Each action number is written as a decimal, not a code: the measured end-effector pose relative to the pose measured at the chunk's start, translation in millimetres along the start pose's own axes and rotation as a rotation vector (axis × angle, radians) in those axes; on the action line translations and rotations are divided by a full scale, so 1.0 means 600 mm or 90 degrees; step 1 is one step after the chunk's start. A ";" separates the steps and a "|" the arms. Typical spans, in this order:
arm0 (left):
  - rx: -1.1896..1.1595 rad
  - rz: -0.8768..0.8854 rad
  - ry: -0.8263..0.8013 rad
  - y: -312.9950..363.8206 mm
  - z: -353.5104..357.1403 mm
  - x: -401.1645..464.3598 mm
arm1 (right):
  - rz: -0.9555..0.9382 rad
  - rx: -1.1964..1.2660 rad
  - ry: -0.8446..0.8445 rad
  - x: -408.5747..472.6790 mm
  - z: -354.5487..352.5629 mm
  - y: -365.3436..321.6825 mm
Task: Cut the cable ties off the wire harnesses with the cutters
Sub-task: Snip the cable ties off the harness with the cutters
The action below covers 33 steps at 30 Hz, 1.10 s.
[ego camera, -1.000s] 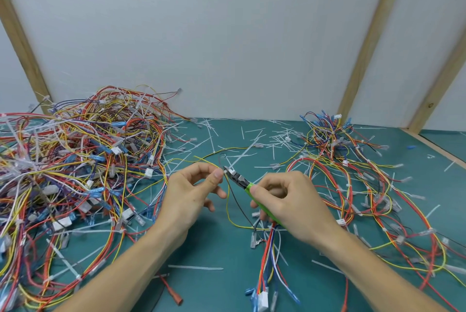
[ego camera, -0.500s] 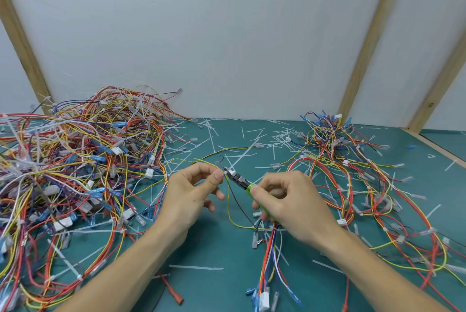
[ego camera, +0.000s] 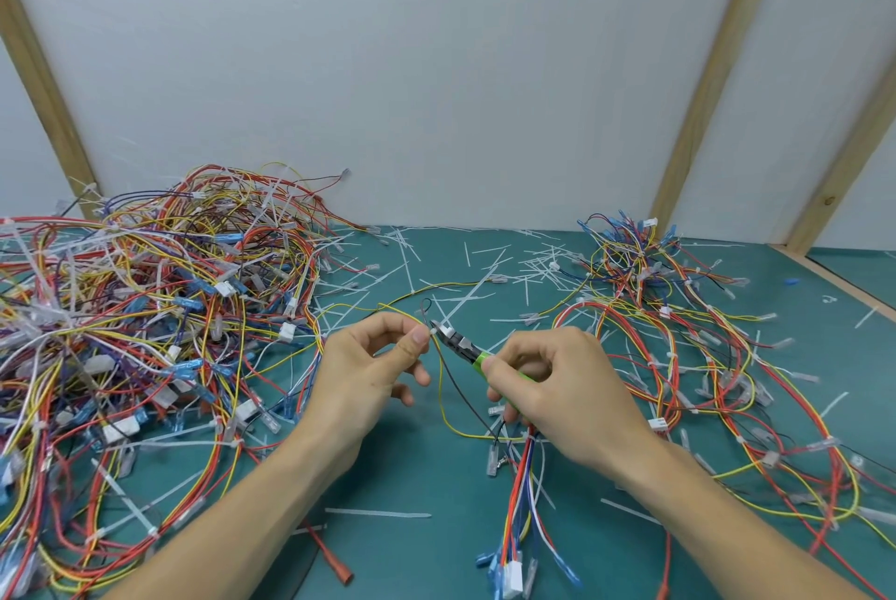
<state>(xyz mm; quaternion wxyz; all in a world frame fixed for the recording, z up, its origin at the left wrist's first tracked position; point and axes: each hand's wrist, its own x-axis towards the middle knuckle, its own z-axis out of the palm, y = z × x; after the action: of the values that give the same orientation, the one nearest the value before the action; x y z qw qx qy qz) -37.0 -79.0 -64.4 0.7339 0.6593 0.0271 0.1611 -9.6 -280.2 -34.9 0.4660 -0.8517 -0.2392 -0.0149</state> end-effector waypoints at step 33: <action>0.131 -0.057 0.035 0.001 0.003 0.001 | 0.025 0.164 0.098 0.010 0.003 0.006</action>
<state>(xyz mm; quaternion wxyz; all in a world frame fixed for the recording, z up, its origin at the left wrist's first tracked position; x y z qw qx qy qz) -35.8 -80.7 -63.7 0.6675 0.7248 0.0931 0.1427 -2.8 -278.0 -37.4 0.5886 -0.7857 -0.1860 -0.0405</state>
